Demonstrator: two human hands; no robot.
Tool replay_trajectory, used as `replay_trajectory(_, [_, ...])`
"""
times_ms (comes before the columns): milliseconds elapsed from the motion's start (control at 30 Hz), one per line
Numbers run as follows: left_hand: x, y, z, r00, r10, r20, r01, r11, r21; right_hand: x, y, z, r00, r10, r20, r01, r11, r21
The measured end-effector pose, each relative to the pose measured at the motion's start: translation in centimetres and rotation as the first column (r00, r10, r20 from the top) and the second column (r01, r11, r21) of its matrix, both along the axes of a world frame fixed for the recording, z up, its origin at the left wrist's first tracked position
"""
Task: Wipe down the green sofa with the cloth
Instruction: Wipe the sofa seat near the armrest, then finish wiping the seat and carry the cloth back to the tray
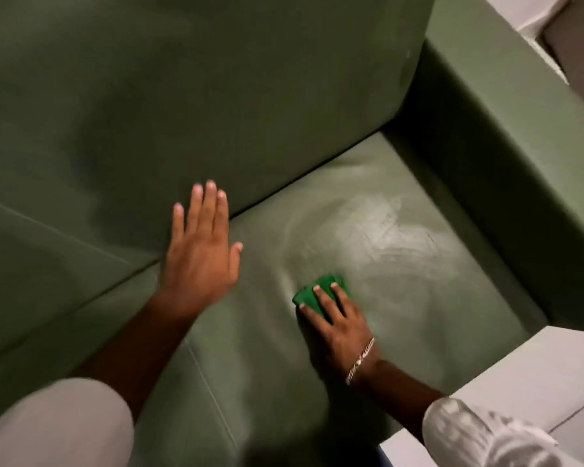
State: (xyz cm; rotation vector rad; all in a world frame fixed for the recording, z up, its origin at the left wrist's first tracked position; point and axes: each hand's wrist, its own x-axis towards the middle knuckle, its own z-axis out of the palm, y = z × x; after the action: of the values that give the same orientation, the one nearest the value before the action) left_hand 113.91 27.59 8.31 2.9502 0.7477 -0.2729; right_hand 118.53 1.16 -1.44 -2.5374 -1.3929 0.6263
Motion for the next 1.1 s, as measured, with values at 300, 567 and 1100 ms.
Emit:
replay_trajectory(300, [-14.4,-9.2,-0.7,0.378,0.746,-0.548,-0.301,-0.461,-0.835,-9.6,6.9,8.3,0.777,-0.085,-0.623,0.34,0.89,0.302])
replay_trajectory(567, [-35.7,-9.8,4.0,-0.023,0.9,-0.435,0.324,-0.405,-0.855,-25.9,13.9,15.2,0.45,-0.106,-0.887,0.45,0.885,0.123])
replay_trajectory(1100, [-87.9,-20.3,4.7,-0.949,0.311,-0.046,-0.013,-0.185,-0.983,-84.0,18.4,13.7,0.342,0.316,-0.885,-0.546,0.833,0.086])
